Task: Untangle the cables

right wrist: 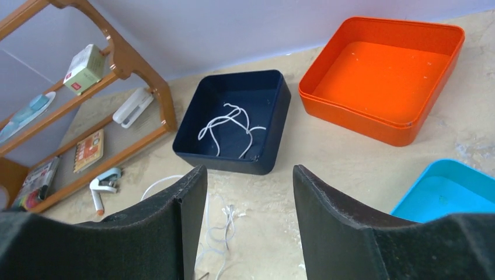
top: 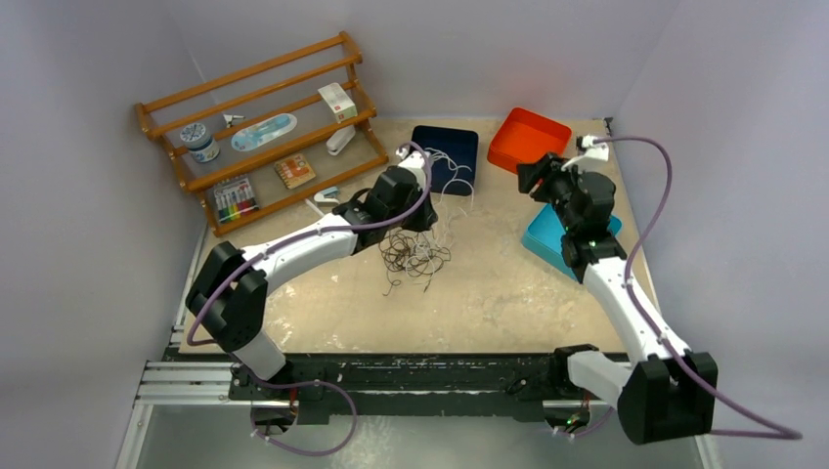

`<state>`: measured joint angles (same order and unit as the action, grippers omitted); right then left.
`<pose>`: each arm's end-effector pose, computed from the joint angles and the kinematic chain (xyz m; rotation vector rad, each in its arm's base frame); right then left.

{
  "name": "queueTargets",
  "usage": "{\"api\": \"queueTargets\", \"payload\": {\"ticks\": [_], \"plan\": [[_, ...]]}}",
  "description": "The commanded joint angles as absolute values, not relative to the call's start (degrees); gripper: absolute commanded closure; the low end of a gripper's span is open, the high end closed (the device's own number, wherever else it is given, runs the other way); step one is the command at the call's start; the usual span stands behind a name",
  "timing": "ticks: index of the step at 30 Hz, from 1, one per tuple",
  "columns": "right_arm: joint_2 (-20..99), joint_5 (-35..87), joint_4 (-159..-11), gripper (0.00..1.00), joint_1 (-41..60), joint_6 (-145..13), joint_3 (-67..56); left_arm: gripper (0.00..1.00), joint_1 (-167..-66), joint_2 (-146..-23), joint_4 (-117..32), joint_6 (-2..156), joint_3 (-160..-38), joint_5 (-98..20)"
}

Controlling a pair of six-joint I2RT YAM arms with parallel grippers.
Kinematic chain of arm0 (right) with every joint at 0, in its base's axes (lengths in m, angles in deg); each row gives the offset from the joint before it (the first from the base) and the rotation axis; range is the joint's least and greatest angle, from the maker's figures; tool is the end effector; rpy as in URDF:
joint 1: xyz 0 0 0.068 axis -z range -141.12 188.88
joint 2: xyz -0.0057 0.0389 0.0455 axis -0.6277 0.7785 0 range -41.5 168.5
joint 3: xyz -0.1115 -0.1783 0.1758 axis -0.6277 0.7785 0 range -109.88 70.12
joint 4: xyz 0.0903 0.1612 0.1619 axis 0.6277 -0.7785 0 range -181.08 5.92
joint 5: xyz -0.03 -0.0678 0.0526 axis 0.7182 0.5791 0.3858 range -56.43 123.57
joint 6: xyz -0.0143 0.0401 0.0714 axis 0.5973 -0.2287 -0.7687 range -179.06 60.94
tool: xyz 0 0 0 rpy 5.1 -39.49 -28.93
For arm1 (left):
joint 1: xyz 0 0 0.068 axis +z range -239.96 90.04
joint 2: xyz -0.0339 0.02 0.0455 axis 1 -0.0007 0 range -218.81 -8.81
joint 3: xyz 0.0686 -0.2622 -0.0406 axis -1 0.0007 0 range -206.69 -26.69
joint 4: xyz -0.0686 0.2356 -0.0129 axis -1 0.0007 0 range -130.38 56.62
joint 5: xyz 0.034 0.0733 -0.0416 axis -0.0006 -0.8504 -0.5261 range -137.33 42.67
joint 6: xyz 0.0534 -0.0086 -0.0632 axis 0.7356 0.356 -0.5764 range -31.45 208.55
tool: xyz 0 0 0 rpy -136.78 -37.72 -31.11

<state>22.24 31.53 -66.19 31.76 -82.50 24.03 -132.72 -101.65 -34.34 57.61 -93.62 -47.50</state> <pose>0.2821 0.0378 0.3401 0.1970 1.5719 0.4463 0.2857 -0.2639 0.2552 0.2271 2.2118 -0.7373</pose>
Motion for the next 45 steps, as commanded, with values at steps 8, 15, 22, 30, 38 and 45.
{"api": "queueTargets", "payload": {"ticks": [8, 15, 22, 30, 38, 45], "plan": [[13.92, 3.45, -43.12, 0.41, 31.80, -79.55, 39.84, 1.00, -132.16, -105.45, -31.97, 54.26, -105.12, -46.53], [15.06, 1.95, -33.59, 0.38, 25.85, -80.58, 46.71, 1.00, -132.16, -105.70, -33.13, 51.79, -106.95, -47.78], [24.94, 6.33, -21.47, 0.37, 16.76, -81.27, 46.00, 1.00, -132.22, -104.83, -32.11, 51.69, -107.64, -46.98], [40.89, 6.76, -4.07, 0.41, 14.61, -86.69, 41.48, 1.00, -132.22, -102.70, -32.93, 50.96, -106.14, -47.33], [49.54, 7.44, 0.85, 0.47, 12.63, -89.03, 36.42, 1.00, -132.16, -101.16, -33.26, 51.03, -104.81, -46.80], [54.64, 8.80, 2.78, 0.59, 11.18, -89.27, 34.75, 1.00, -132.08, -99.74, -32.53, 51.29, -105.91, -45.97]]}}
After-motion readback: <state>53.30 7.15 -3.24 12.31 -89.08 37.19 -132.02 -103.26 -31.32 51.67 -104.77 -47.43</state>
